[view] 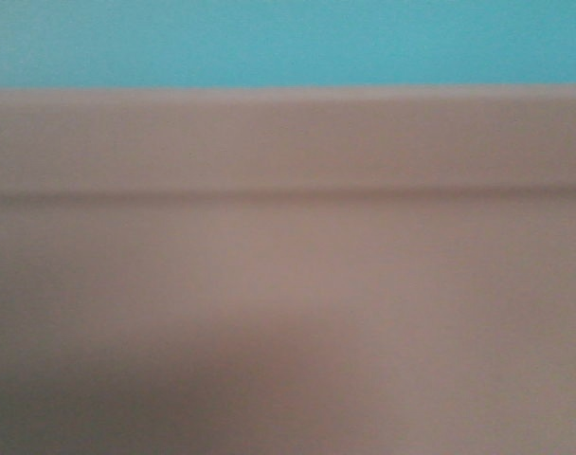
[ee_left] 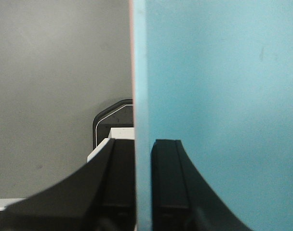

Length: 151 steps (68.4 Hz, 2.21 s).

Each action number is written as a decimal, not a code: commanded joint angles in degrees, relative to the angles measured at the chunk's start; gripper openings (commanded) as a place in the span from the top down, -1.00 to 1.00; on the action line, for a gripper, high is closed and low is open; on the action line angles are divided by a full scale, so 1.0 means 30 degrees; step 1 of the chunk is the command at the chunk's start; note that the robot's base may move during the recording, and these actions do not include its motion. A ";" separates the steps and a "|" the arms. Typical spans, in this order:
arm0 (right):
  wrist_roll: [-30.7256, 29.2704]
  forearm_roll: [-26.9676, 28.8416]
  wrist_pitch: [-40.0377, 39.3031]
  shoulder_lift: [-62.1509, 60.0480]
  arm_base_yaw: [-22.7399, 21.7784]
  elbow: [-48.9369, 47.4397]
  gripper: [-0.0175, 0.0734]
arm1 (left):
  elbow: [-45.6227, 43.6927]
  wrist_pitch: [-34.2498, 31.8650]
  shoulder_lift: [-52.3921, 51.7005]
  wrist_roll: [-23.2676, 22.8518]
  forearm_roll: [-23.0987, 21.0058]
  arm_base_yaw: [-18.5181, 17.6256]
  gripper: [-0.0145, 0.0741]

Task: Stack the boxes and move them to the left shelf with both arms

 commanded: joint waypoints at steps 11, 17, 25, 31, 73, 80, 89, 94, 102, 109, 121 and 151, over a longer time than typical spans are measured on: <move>0.0059 -0.0222 0.0712 -0.0573 0.0067 -0.0609 0.49 | -0.0864 0.1362 -0.0694 -0.0010 -0.1246 -0.0306 0.70; 0.0059 -0.0222 0.0712 -0.0573 0.0067 -0.0609 0.49 | -0.0864 0.1362 -0.0694 -0.0010 -0.1295 -0.0306 0.70; 0.0059 -0.0222 0.0712 -0.0573 0.0067 -0.0609 0.49 | -0.0864 0.1362 -0.0694 -0.0010 -0.1295 -0.0306 0.70; 0.0059 -0.0222 0.0712 -0.0573 0.0067 -0.0609 0.49 | -0.0864 0.1362 -0.0694 -0.0010 -0.1370 -0.0306 0.70; 0.0059 -0.0222 0.0712 -0.0573 0.0067 -0.0609 0.49 | -0.0864 0.1362 -0.0694 -0.0010 -0.1551 -0.0306 0.70; 0.0059 -0.0222 0.0712 -0.0573 0.0067 -0.0609 0.49 | -0.0864 0.1362 -0.0694 -0.0010 -0.1551 -0.0306 0.70; 0.0059 -0.0222 0.0712 -0.0573 0.0067 -0.0609 0.49 | -0.0864 0.1362 -0.0694 -0.0010 -0.1551 -0.0306 0.70; 0.0059 -0.0222 0.0683 -0.0573 0.0067 -0.0609 0.49 | -0.0864 0.1362 -0.0694 -0.0010 -0.1551 -0.0306 0.70; 0.0059 -0.0222 0.0704 -0.0573 0.0067 -0.0609 0.49 | -0.0864 0.1362 -0.0694 -0.0010 -0.1551 -0.0306 0.70; 0.0059 -0.0222 0.0704 -0.0573 0.0067 -0.0609 0.49 | -0.0864 0.1362 -0.0694 -0.0010 -0.1551 -0.0306 0.70; 0.0059 -0.0222 0.0704 -0.0573 0.0067 -0.0609 0.49 | -0.0864 0.1362 -0.0694 -0.0010 -0.1551 -0.0306 0.70; 0.0059 -0.0222 0.0701 -0.0573 0.0067 -0.0609 0.49 | -0.0864 0.1362 -0.0694 -0.0010 -0.1551 -0.0306 0.70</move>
